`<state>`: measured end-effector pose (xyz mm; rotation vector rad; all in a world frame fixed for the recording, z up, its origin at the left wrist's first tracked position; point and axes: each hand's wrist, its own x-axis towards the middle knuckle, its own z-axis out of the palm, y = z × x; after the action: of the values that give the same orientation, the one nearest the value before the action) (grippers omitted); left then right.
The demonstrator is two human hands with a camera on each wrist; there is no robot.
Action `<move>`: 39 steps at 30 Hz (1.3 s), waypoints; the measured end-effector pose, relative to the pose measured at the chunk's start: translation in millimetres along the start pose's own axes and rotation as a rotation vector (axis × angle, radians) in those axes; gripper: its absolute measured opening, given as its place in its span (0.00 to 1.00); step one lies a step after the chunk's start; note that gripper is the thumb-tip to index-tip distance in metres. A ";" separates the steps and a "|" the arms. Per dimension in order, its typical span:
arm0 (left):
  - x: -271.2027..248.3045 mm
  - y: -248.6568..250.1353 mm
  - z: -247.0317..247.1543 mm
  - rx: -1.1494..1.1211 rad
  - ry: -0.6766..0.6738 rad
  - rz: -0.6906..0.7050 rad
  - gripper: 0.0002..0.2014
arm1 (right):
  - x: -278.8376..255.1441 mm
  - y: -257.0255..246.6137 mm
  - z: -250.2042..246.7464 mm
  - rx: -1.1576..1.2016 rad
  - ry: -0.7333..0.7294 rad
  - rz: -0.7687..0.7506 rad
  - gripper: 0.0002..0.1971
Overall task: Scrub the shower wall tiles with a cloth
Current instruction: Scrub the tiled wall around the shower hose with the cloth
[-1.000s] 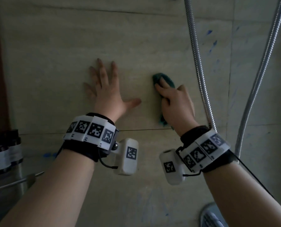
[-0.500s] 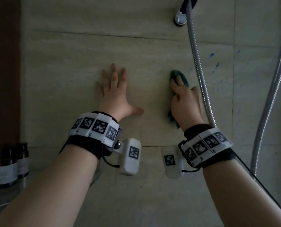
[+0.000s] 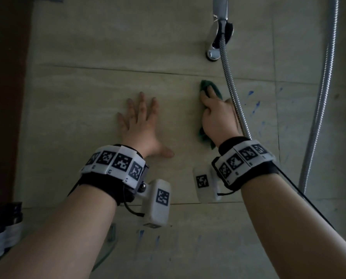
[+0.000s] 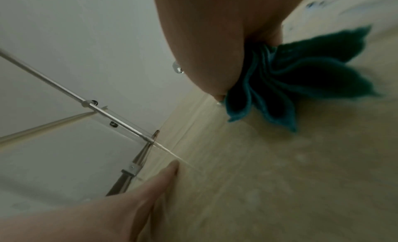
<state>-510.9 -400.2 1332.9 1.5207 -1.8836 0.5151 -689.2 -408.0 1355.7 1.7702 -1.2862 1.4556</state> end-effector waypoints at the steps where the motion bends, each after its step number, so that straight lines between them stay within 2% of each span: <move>1: 1.1 -1.2 0.7 0.005 0.002 0.005 0.70 | 4.5 -8.0 2.3 0.010 -0.017 -0.046 0.27; 4: 3.0 -4.9 3.3 0.013 0.010 0.017 0.70 | 8.9 -24.2 11.3 -0.043 -0.167 -0.234 0.29; 6: 2.9 -6.3 4.5 0.012 0.023 0.024 0.69 | 11.6 -20.3 11.0 -0.078 -0.179 -0.281 0.29; 7: 2.2 -6.6 5.1 0.013 0.030 0.027 0.68 | 15.0 -15.1 7.9 -0.056 -0.131 -0.237 0.29; 9: -0.1 -7.3 6.9 0.019 0.044 0.034 0.67 | 24.8 -1.2 1.8 0.050 -0.013 -0.045 0.29; 11: -2.6 -8.7 10.1 0.015 0.052 0.042 0.64 | 30.0 2.3 -2.2 0.055 0.015 0.118 0.31; 13: -5.4 -9.4 13.1 0.005 0.058 0.045 0.62 | 24.2 -7.6 -1.0 -0.079 -0.029 0.163 0.33; 15: -8.3 -9.1 14.2 0.000 0.065 0.047 0.60 | 8.7 -14.8 4.7 -0.154 -0.070 0.076 0.33; 18: -13.7 -6.3 13.0 -0.018 0.068 0.038 0.57 | -26.8 -14.3 6.0 -0.111 -0.180 -0.080 0.30; 20: -17.2 -3.6 11.5 -0.029 0.060 0.022 0.56 | -51.6 -13.3 -0.5 -0.116 -0.298 -0.106 0.28; 24: -23.0 4.1 8.9 -0.058 0.018 -0.012 0.54 | -92.0 -17.9 -21.8 -0.073 -0.587 0.022 0.26; 25: -24.2 6.4 8.5 -0.072 0.006 -0.021 0.53 | -99.6 -19.1 -27.3 -0.040 -0.620 0.055 0.25; 28: -28.6 12.0 12.1 -0.106 -0.034 -0.036 0.50 | -118.9 -21.4 -48.8 0.173 -0.518 0.141 0.25; 32: -34.5 18.9 22.9 -0.088 -0.054 -0.043 0.45 | -131.5 -23.2 -83.1 0.484 -0.197 0.166 0.27; 36: -43.4 31.0 25.2 -0.077 -0.061 -0.063 0.47 | -126.8 -14.6 -105.1 0.519 0.098 0.071 0.30; 39: -42.4 38.1 25.7 -0.081 -0.049 -0.066 0.45 | -122.2 1.3 -109.6 0.504 0.169 0.095 0.29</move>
<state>-549.1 -377.8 1288.7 1.5494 -1.8617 0.3708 -737.8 -274.6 1273.3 1.8480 -0.9837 2.0750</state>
